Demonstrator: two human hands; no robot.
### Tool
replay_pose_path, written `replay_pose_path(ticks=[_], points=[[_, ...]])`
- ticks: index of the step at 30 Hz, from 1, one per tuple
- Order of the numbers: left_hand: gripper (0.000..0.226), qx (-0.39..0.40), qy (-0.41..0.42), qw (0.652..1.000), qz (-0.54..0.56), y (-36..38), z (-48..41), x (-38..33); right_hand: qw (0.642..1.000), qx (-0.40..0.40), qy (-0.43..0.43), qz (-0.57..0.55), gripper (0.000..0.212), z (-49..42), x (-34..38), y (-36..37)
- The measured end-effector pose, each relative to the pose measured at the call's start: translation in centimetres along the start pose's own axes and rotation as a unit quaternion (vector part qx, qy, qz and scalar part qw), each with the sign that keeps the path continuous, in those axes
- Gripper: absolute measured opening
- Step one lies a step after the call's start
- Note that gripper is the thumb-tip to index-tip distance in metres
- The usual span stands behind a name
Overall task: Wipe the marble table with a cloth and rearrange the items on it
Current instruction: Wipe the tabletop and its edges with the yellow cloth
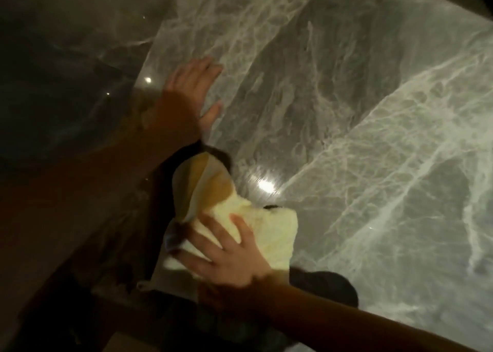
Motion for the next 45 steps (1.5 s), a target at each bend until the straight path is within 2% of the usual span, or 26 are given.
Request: replay_pose_path(ticks=[3,6,8,11,13,16,21,24,29,32,36,45], points=[[0.057,-0.006,-0.073,0.997,-0.011,-0.3,2.2,1.4,0.999,-0.032,-0.034,0.012,0.042,0.4,1.1,-0.4],[0.051,-0.048,-0.101,0.994,-0.007,-0.7,3.9,1.7,0.994,-0.011,-0.101,0.034,0.047,0.3,-0.5,-0.6],[0.053,-0.013,-0.127,0.991,-0.026,-0.1,4.1,2.4,0.994,0.002,-0.108,0.032,0.056,-0.5,-3.1,-1.3],[0.061,0.042,-0.154,0.986,-0.051,0.8,3.7,3.1,0.999,-0.016,-0.03,-0.016,0.057,-3.3,-9.6,-3.4],[0.064,0.032,-0.156,0.987,-0.029,0.8,3.7,3.3,0.999,-0.02,0.03,-0.025,0.059,-6.0,-14.7,-5.2],[0.055,0.016,-0.151,0.988,0.029,0.7,3.3,3.1,0.993,-0.026,0.104,-0.038,0.065,-10.9,-22.0,-8.0],[0.062,0.061,-0.151,0.985,-0.051,1.3,2.8,2.5,0.978,-0.042,0.195,-0.051,0.065,-19.5,-32.3,-12.3],[0.06,0.052,-0.152,0.985,-0.056,0.9,2.7,2.4,0.965,-0.06,0.246,-0.062,0.065,-24.1,-37.7,-14.2],[0.057,0.079,-0.164,0.983,-0.026,1.5,2.7,2.8,0.947,-0.09,0.3,-0.077,0.063,-29.2,-44.0,-16.8],[0.056,0.08,-0.162,0.983,-0.019,1.6,2.8,2.8,0.945,-0.098,0.301,-0.077,0.062,-29.8,-44.6,-17.3],[0.058,0.054,-0.149,0.987,-0.022,1.2,2.8,2.5,0.963,-0.078,0.252,-0.045,0.065,-28.1,-41.7,-16.5],[0.057,0.055,-0.164,0.984,-0.049,1.2,2.8,2.4,0.986,-0.016,0.15,-0.064,0.07,-16.1,-26.9,-10.6]])
Point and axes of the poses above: each hand's wrist, its own z-axis away from the middle knuckle, its own y-axis out of the palm, x = y × z, the point moved 9 cm from there along -z, towards the middle knuckle, and after that the axes turned 10 degrees about x, right-handed, at the moved point
